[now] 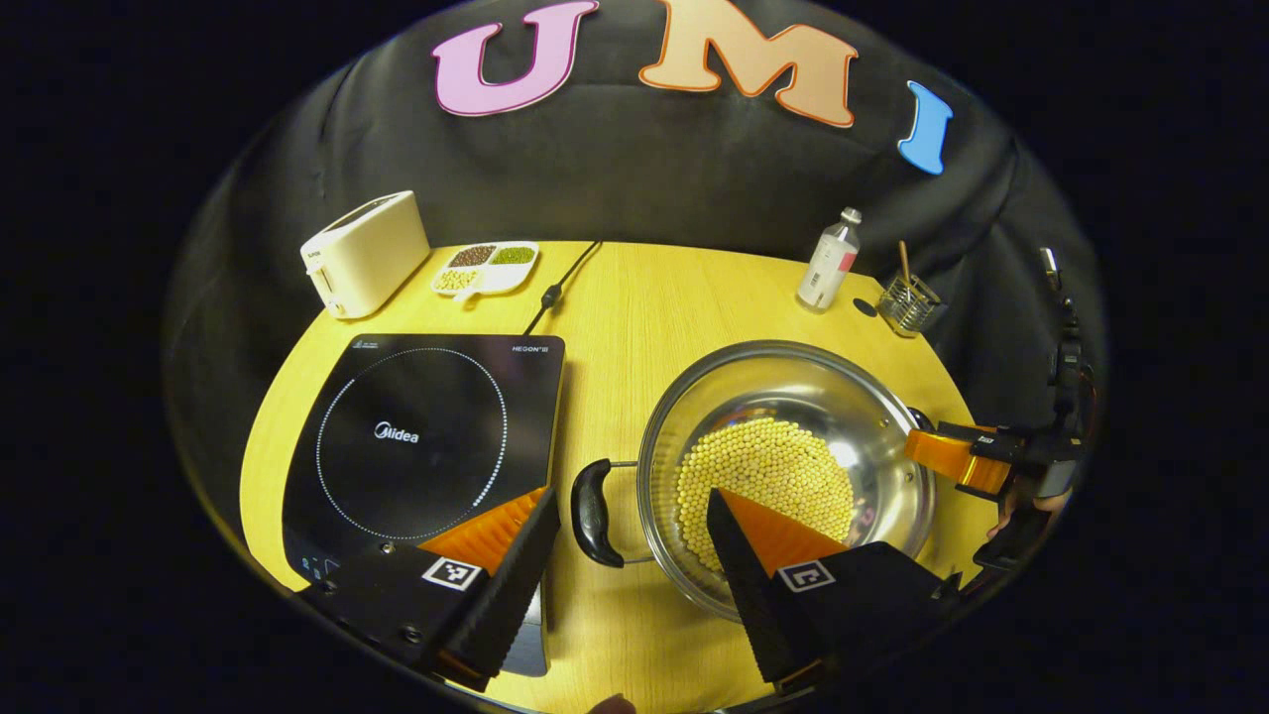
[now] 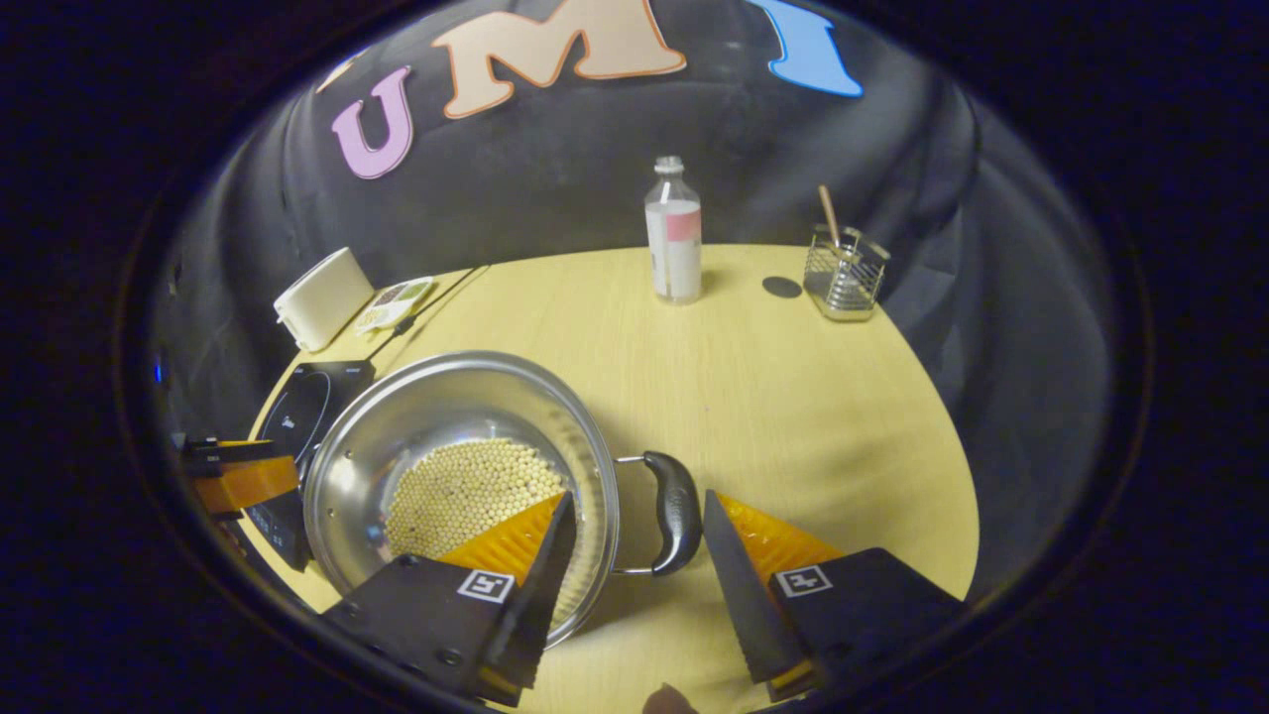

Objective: First push the handle of the pot to place it horizontally, then grasp the pot with both hands and set it on the induction cooktop.

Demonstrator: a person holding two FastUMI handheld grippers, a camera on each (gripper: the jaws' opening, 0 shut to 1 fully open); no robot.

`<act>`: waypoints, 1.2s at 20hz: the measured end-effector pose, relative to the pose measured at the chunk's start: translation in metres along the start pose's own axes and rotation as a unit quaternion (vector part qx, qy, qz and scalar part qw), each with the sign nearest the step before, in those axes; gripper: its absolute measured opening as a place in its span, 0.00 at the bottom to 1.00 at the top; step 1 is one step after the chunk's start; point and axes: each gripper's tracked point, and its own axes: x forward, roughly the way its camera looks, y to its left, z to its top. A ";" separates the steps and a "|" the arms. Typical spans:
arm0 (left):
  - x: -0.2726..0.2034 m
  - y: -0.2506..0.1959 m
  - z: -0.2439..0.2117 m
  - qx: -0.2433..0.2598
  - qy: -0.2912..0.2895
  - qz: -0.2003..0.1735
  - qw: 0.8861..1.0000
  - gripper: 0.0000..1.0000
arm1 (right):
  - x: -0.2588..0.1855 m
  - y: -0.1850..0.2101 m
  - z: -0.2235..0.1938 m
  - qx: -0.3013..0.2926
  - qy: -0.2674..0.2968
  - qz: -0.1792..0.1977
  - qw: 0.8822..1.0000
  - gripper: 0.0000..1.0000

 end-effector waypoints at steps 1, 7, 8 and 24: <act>0.006 0.002 -0.003 0.000 0.008 0.001 1.000 0.93 | 0.005 -0.001 -0.002 0.003 0.007 0.000 1.000 0.72; 0.031 0.006 -0.018 -0.015 0.046 0.000 0.999 0.86 | 0.019 -0.002 -0.012 -0.008 0.032 -0.001 0.999 0.67; 0.033 0.007 -0.021 -0.018 0.052 0.001 0.998 0.84 | 0.020 -0.002 -0.013 -0.012 0.033 -0.003 0.999 0.67; 0.026 0.006 -0.030 -0.025 0.068 -0.003 0.997 0.56 | -0.007 -0.006 -0.021 0.004 0.045 -0.011 0.999 0.48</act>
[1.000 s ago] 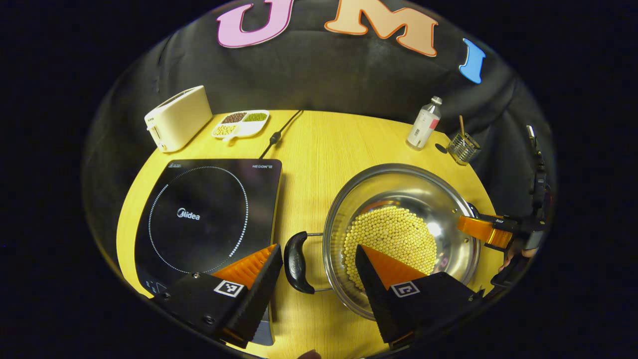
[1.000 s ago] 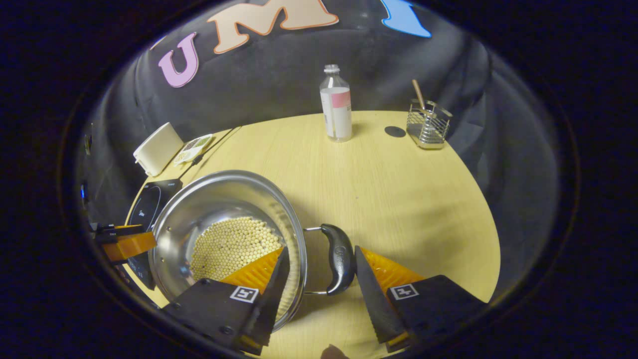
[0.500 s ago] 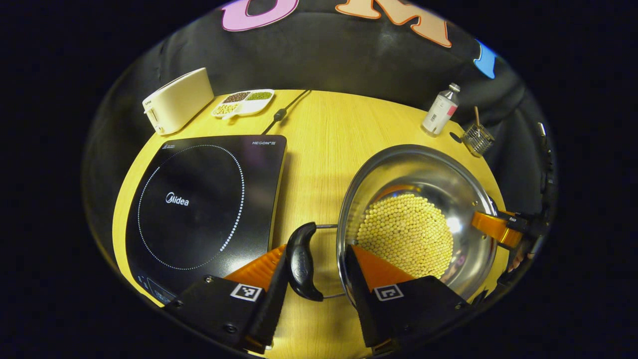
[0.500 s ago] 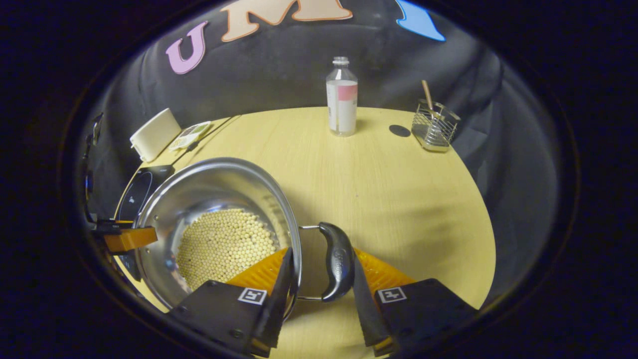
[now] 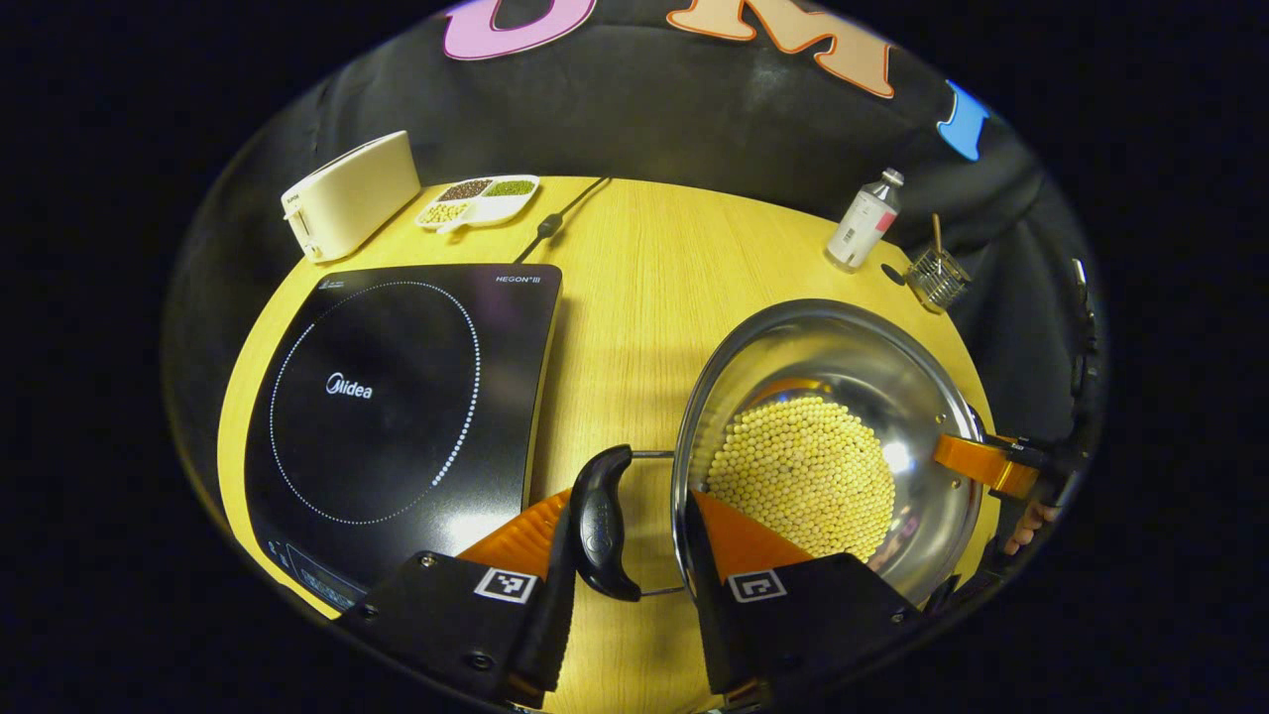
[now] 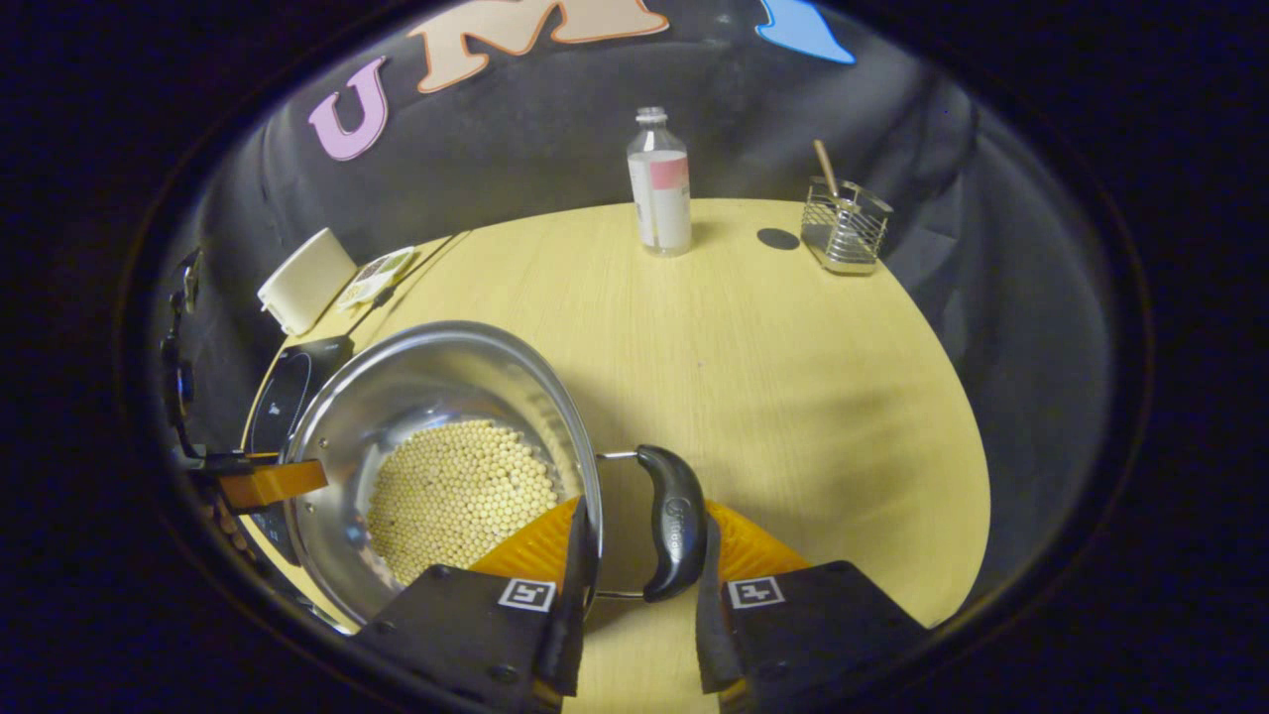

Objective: First push the handle of the pot to place it horizontally, then grasp the pot with both hands and set it on the induction cooktop.

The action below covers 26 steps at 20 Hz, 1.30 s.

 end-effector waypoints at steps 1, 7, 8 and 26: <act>-0.004 0.001 0.000 0.003 -0.003 0.000 1.000 0.56 | -0.005 0.001 0.001 0.000 -0.003 0.000 1.000 0.43; -0.036 0.023 0.012 0.014 -0.020 0.006 1.000 0.58 | -0.030 0.028 0.006 0.008 -0.023 0.010 1.000 0.43; -0.041 0.028 0.014 0.017 -0.021 0.008 1.000 0.55 | -0.033 0.035 0.006 0.011 -0.025 0.012 1.000 0.43; -0.056 0.246 0.073 0.055 -0.055 -0.038 0.996 0.55 | -0.035 0.267 0.005 0.043 -0.032 -0.031 0.998 0.43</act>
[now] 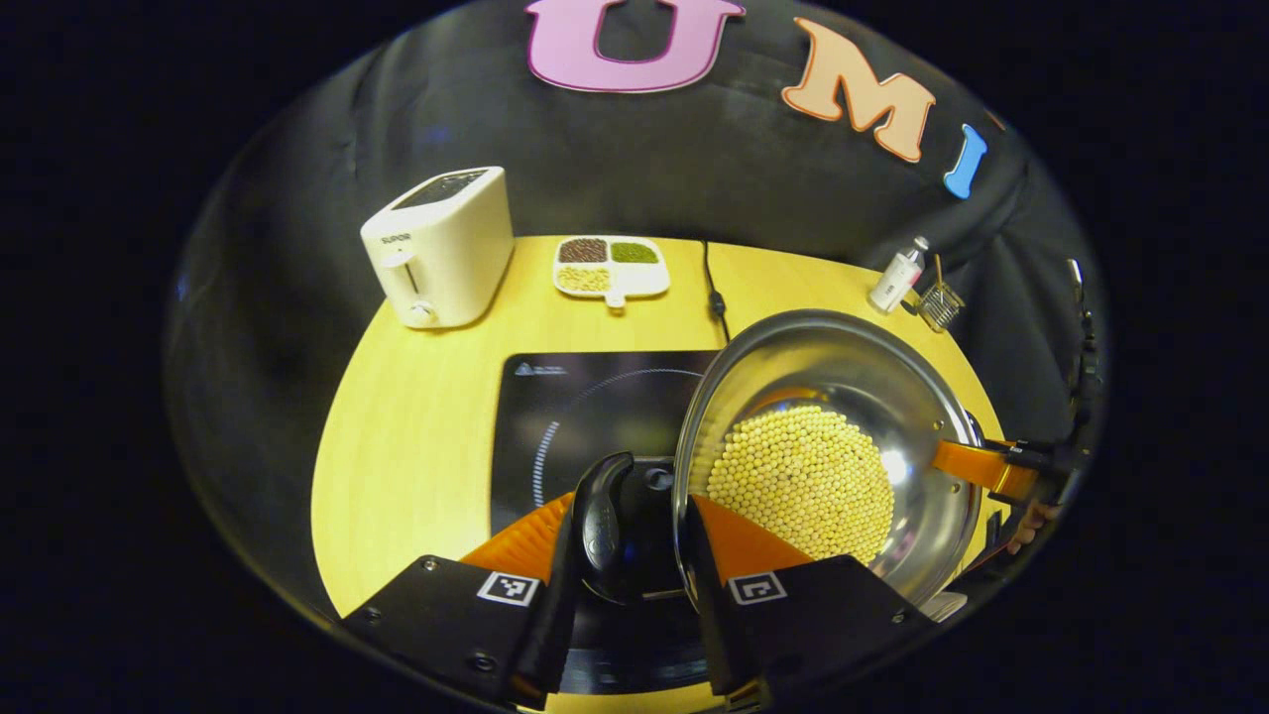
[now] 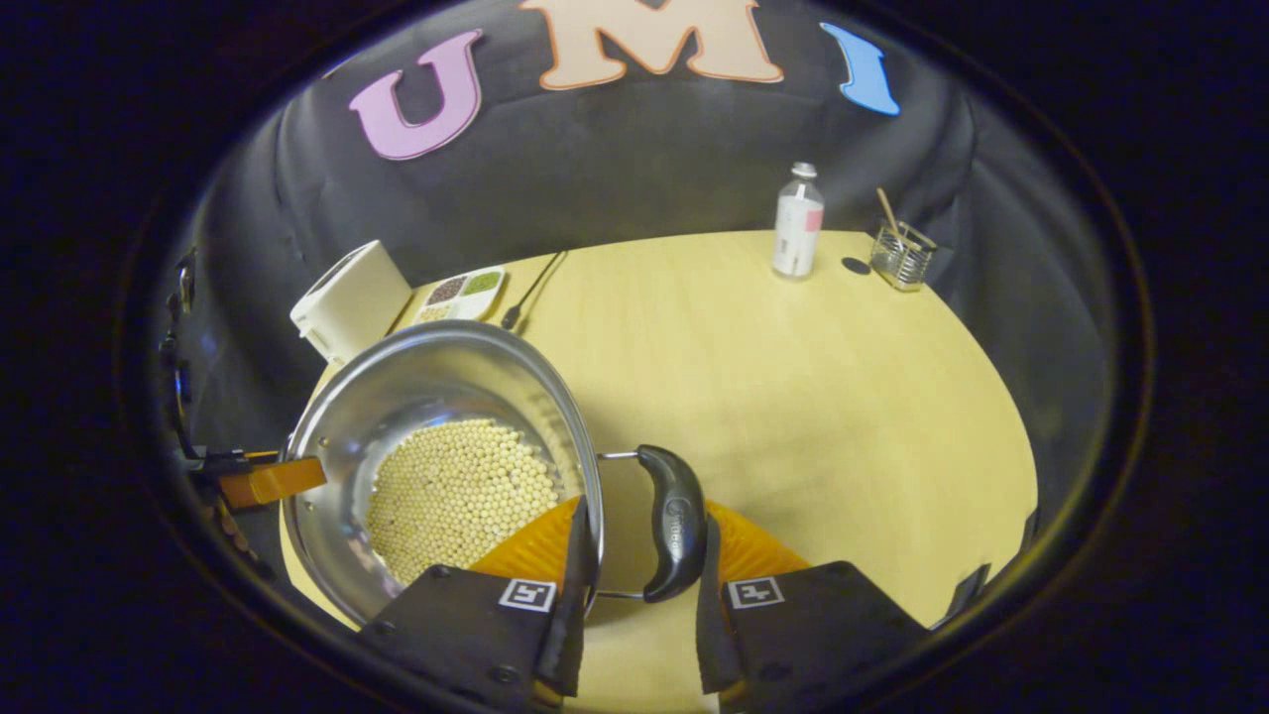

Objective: First push the handle of the pot to place it horizontally, then grasp the pot with both hands and set it on the induction cooktop.

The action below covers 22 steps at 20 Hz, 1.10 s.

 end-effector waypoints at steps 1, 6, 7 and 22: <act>0.000 0.012 -0.002 0.002 -0.001 0.001 1.000 0.55 | 0.002 0.013 -0.001 -0.001 0.003 0.000 1.000 0.48; 0.001 0.055 -0.003 -0.006 -0.002 0.010 1.000 0.55 | 0.013 0.058 -0.002 -0.010 0.016 0.003 1.000 0.48; 0.002 0.059 -0.001 -0.004 -0.004 0.011 1.000 0.55 | 0.016 0.064 -0.001 -0.010 0.019 0.004 1.000 0.43; 0.017 0.067 0.003 -0.016 -0.018 -0.006 1.000 0.71 | 0.030 0.073 0.007 0.012 0.037 0.007 0.999 0.53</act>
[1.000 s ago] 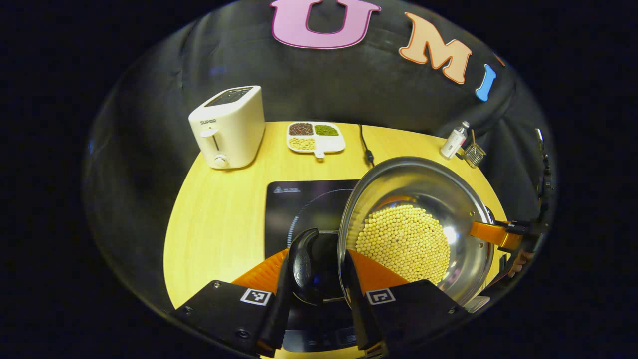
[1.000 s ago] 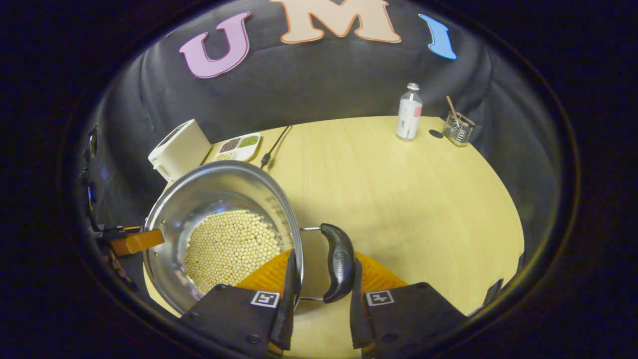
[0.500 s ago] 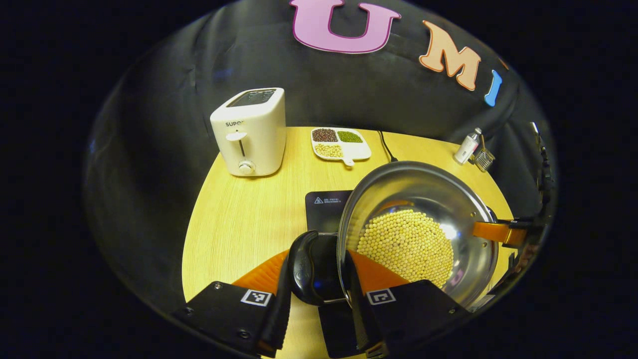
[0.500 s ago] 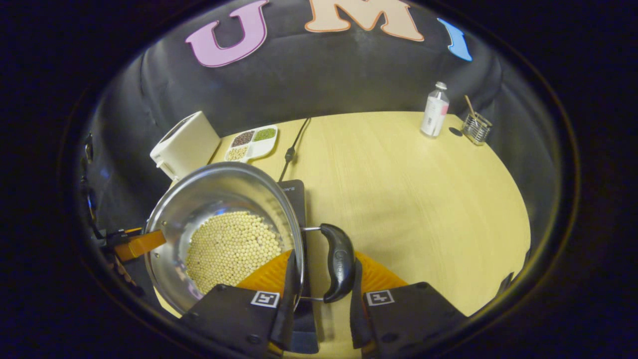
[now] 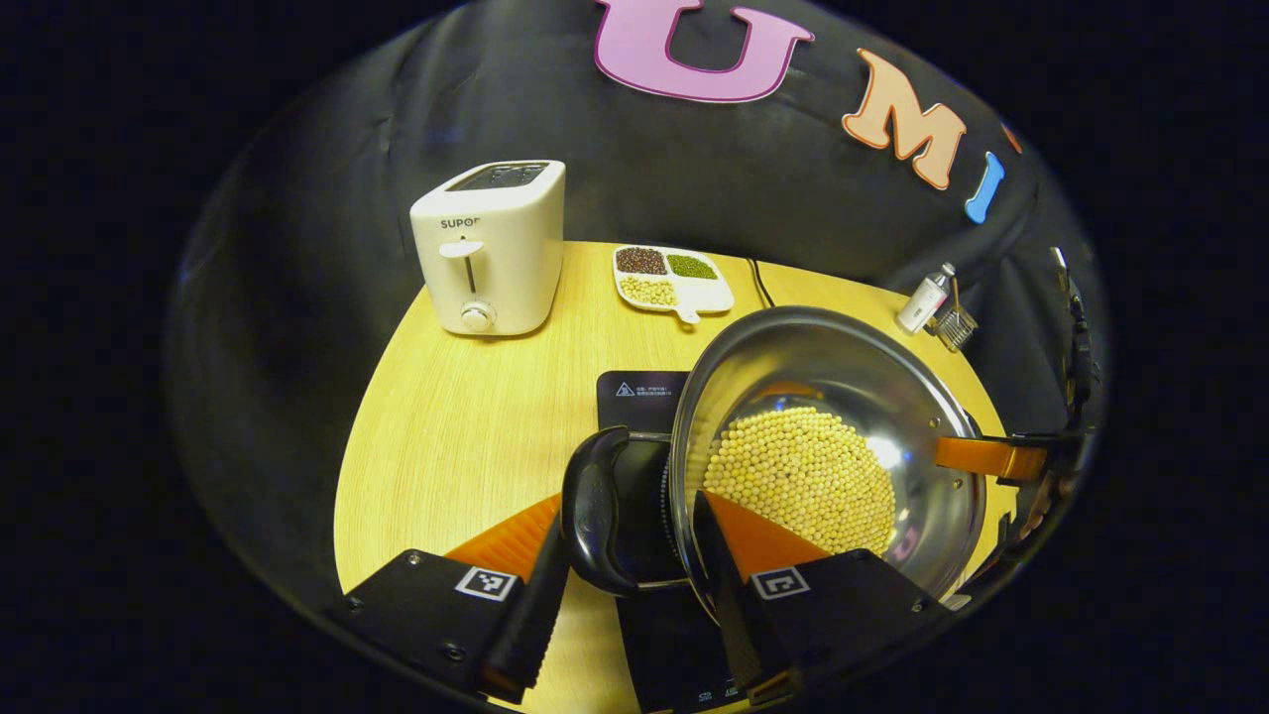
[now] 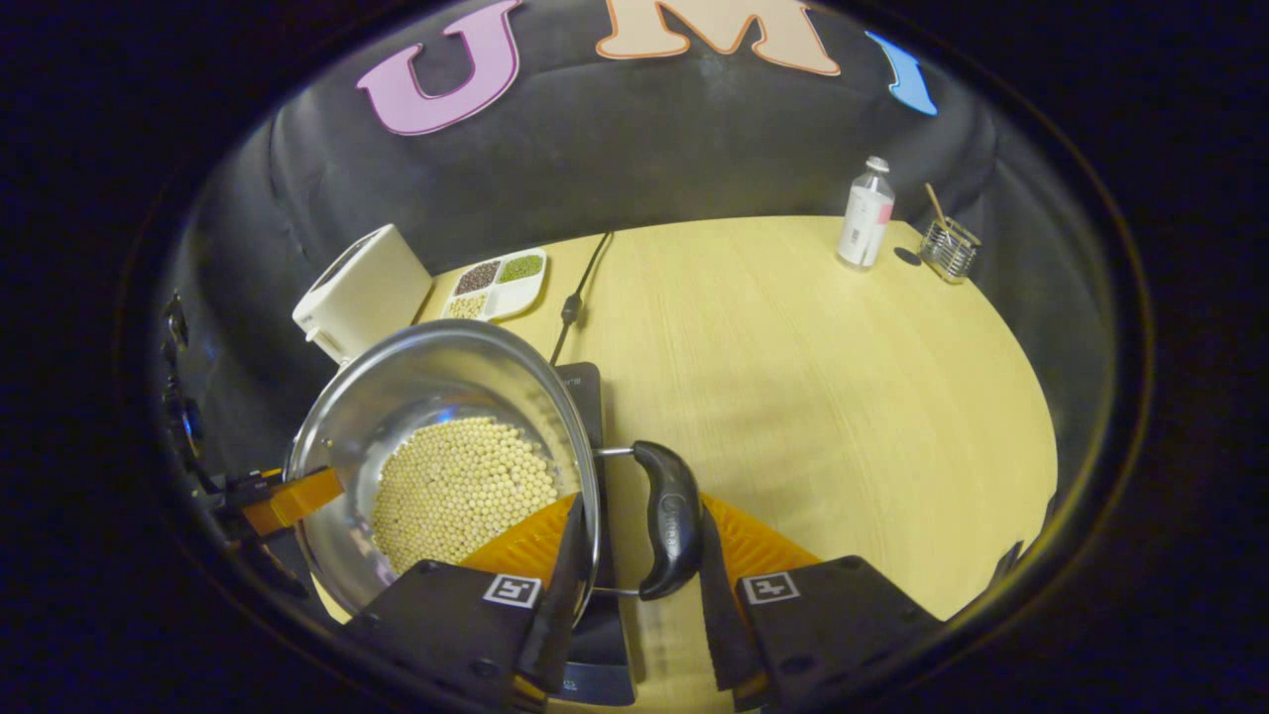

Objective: First push the handle of the pot to place it horizontally, then grasp the pot with both hands and set it on the induction cooktop.

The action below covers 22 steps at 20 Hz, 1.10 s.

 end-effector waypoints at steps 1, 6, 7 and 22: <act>0.000 0.001 0.002 0.003 -0.003 0.001 1.000 0.72 | 0.000 0.000 0.000 0.001 0.000 0.001 1.000 0.53; -0.004 0.005 0.008 0.013 -0.017 0.010 1.000 0.72 | -0.001 0.000 0.004 0.004 -0.005 0.003 1.000 0.55; -0.006 0.007 0.009 0.013 -0.021 0.013 1.000 0.72 | -0.003 0.000 0.007 0.007 -0.008 0.005 1.000 0.57; -0.076 0.000 0.049 0.046 -0.128 0.095 0.986 0.89 | -0.056 -0.022 0.044 0.026 -0.080 0.056 0.995 0.98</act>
